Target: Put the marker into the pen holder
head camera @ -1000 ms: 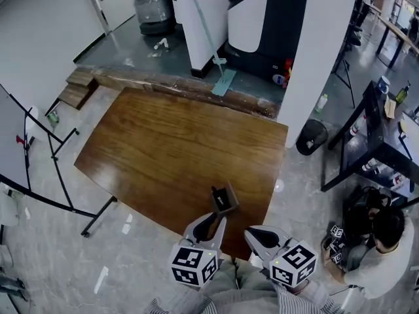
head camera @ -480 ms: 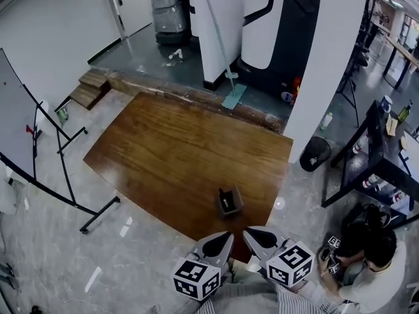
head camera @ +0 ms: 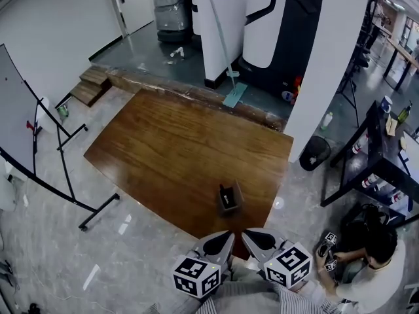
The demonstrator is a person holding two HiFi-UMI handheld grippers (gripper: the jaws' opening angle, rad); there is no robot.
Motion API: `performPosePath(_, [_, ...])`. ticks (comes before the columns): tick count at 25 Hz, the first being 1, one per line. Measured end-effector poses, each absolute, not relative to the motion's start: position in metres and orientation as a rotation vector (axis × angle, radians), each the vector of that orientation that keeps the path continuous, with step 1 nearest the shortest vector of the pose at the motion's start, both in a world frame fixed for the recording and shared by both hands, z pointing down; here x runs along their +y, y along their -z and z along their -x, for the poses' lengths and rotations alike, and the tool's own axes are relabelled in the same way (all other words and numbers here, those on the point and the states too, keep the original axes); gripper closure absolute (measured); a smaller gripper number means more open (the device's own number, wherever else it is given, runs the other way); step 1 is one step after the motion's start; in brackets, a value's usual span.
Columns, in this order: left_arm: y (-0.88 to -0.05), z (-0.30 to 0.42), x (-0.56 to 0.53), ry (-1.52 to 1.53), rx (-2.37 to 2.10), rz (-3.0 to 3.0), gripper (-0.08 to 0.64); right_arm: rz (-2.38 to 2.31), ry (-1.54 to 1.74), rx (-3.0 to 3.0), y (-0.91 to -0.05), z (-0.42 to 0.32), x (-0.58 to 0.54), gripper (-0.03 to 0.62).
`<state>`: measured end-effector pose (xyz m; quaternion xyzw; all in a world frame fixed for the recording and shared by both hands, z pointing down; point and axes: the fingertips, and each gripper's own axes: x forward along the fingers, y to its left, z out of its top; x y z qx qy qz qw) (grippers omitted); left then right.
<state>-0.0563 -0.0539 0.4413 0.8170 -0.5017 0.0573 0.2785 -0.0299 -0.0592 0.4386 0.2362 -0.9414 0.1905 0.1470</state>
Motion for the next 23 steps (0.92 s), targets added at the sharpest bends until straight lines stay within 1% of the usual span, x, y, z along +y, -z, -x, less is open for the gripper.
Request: performPosePath(23, [-0.4412,0.0528,-0.049,-0.169,-1.317,-2.199,0.552,-0.715,-0.651,-2.681,-0.4444,0.0263,-0.053,0.592])
